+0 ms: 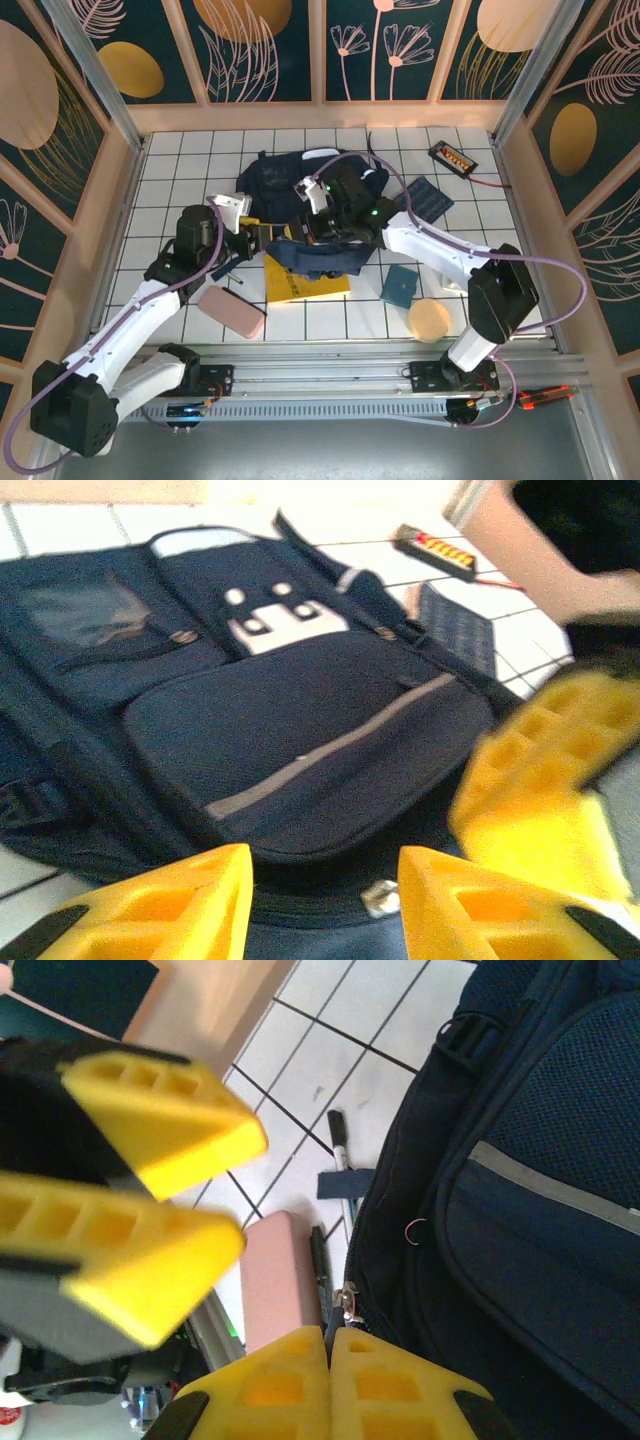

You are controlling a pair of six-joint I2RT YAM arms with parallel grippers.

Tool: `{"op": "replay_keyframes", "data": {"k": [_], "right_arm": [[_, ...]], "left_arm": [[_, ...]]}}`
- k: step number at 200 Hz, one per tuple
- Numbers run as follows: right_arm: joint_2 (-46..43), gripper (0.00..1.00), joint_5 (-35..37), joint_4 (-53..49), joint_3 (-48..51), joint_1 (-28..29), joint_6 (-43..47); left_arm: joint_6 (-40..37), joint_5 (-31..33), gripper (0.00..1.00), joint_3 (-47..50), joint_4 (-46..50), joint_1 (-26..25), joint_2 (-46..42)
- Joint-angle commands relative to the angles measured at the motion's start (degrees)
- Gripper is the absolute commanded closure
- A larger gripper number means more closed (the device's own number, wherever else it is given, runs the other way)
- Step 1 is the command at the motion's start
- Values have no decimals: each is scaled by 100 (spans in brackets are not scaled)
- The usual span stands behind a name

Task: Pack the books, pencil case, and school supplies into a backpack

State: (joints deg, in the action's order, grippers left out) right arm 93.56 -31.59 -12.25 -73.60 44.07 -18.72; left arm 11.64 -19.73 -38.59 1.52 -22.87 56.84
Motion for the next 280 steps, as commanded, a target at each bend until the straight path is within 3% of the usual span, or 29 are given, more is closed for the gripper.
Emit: {"op": "replay_keyframes", "data": {"k": [1,34,93,128,170,189,233,249,280], "right_arm": [[49,100,-431,59,-582,-98,-363],[177,100,-619,-190,-831,-110,-393],[254,100,-934,-293,-926,-118,-282],[447,100,-1305,-368,-1040,-158,-269],[631,100,-1419,-553,-1121,-207,-195],[627,100,-1456,-525,-1105,-223,-188],[324,48,-1016,-403,-791,-382,-345],[62,41,-683,-383,-572,-555,-486],[-462,40,255,-857,-41,-1132,-1008]], "left_arm": [[-1058,-701,56,123,-505,-107,-76],[-1674,-884,58,84,-598,-208,352],[-1766,-888,68,-58,-1110,-261,939],[-1964,-1251,82,-190,-1131,-336,1232],[-1961,-1189,100,-158,-1228,-367,1224],[-1910,-1210,100,-136,-1317,-366,1256],[-1497,-1379,100,6,-1755,-364,1357],[-1405,-1334,100,87,-1838,-366,1322],[-1136,-1094,100,250,-1977,-367,1197]]}}
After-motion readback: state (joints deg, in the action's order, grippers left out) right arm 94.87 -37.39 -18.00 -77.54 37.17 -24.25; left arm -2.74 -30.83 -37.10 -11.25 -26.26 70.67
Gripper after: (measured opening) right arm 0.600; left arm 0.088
